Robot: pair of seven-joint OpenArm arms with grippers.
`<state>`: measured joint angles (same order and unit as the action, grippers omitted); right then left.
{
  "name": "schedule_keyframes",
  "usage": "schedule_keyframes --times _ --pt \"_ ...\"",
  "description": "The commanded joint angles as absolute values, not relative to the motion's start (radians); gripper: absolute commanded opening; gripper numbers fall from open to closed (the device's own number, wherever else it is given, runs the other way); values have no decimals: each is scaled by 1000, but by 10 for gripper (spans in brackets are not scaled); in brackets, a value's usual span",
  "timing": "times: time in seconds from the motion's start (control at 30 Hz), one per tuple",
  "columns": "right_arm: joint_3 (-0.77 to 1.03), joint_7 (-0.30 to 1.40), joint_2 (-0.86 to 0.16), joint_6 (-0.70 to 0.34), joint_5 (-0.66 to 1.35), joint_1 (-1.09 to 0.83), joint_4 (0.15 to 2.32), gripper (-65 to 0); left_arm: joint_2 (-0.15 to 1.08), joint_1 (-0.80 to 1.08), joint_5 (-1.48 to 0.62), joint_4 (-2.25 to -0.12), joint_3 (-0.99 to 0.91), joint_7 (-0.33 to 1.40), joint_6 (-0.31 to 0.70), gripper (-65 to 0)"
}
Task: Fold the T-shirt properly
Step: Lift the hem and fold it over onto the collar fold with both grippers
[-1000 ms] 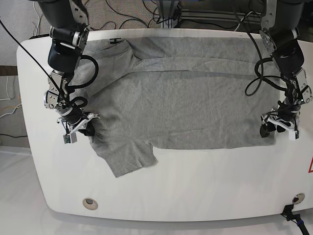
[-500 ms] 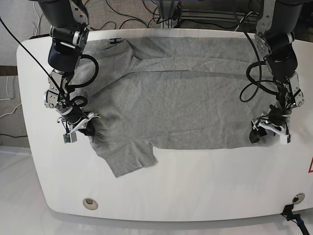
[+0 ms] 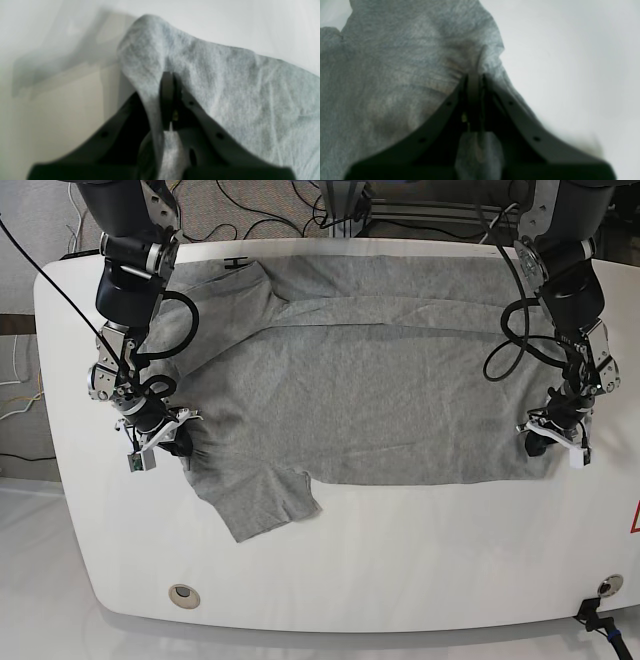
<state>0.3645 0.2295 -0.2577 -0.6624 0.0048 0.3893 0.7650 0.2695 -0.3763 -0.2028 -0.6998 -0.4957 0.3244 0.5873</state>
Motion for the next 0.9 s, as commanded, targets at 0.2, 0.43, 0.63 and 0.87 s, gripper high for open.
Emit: schedule_keyframes --times 0.2,0.43,0.63,0.87 --pt "367 249 -272 -659 -7 404 854 -650 277 -394 -214 -785 -570 325 599 -650" --pt "369 329 -309 -659 -5 397 1004 -650 277 -314 -214 -960 -576 374 601 -650" --pt "369 463 -311 -659 -5 277 1271 -650 282 -176 -309 -1184 -576 473 601 -650" --pt "392 633 -306 -659 -5 64 1655 -650 285 38 -415 -1465 -576 526 601 -650"
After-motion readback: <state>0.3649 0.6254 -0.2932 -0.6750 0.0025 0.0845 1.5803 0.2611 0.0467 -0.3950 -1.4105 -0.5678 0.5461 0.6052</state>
